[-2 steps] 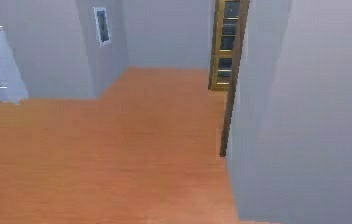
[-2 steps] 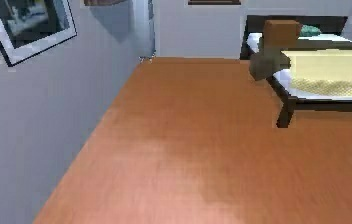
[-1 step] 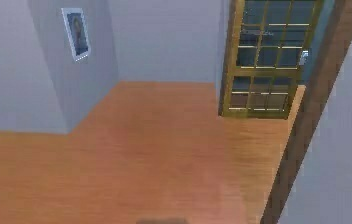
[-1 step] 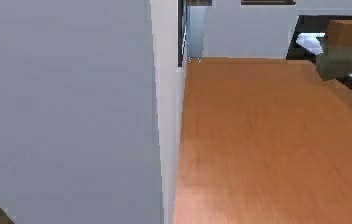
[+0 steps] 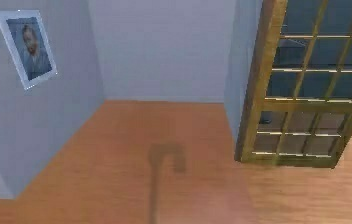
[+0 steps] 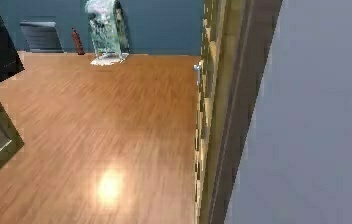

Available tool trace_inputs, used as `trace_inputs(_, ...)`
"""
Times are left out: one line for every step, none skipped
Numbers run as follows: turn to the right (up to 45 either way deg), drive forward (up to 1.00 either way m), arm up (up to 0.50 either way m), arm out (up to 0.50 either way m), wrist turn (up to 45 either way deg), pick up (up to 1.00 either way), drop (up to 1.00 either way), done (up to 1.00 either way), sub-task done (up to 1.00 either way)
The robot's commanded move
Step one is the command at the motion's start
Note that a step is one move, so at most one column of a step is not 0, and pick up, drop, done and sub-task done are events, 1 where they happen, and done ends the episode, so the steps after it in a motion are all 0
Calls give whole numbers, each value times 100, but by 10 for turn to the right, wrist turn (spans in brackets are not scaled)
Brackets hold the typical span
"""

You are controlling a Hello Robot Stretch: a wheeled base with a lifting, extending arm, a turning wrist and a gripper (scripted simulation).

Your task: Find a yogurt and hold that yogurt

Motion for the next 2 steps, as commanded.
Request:
trace_inputs(450, 0, 0, 0, 0, 0, 0, 0, 0)
trace_inputs(150, 0, 0, 0, 0, 0, 0, 0, 0)
